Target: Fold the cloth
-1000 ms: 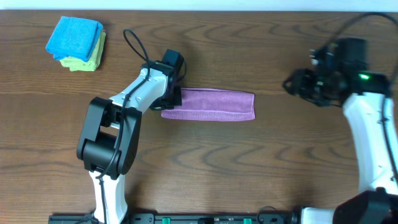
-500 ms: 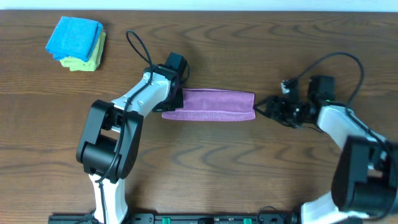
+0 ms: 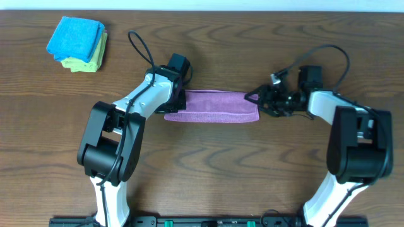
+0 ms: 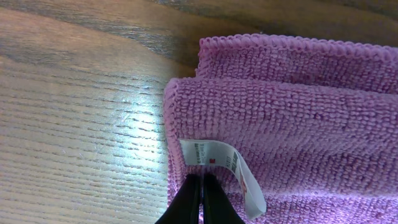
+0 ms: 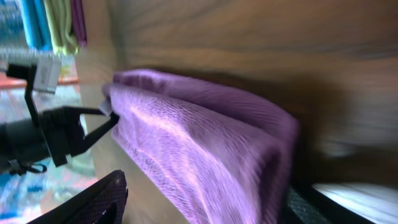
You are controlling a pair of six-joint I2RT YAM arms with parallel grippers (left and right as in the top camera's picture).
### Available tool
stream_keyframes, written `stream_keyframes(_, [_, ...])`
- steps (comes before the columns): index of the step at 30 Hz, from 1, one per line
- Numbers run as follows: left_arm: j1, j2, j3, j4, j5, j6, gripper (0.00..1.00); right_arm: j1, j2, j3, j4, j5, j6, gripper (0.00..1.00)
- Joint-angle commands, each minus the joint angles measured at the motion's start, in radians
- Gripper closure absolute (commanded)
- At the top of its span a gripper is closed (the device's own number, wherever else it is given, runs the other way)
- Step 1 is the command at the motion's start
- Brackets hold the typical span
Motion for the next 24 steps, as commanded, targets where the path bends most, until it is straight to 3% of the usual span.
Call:
stream_keyframes(1, [-0.02, 0.082, -0.065, -0.003, 0.087, -0.003, 0.94, 0.046, 0.052, -0.01, -0.027, 0.078, 0.015, 0.27])
stream_keyframes(4, [-0.02, 0.082, -0.064, -0.003, 0.088, -0.003, 0.94, 0.044, 0.052, 0.015, -0.08, 0.078, 0.01, 0.36])
stream_keyframes(9, [-0.018, 0.064, -0.031, -0.04, 0.09, 0.012, 0.94, 0.043, 0.047, 0.116, -0.241, 0.079, -0.069, 0.78])
stream_keyframes(12, [-0.012, 0.017, 0.027, -0.103, 0.089, 0.029, 0.94, 0.039, 0.033, 0.215, -0.381, 0.143, -0.095, 0.98])
stream_keyframes(15, [-0.002, -0.063, 0.093, -0.17, 0.085, 0.039, 0.94, 0.037, 0.006, 0.325, -0.546, 0.28, -0.114, 0.98])
stream_keyframes(18, [0.014, -0.204, 0.145, -0.229, 0.084, 0.046, 0.94, 0.037, -0.042, 0.471, -0.785, 0.563, -0.111, 0.99])
stream_keyframes(24, [0.027, -0.468, 0.15, -0.293, 0.084, 0.045, 0.94, 0.06, -0.102, 0.6, -0.958, 0.854, -0.049, 0.99])
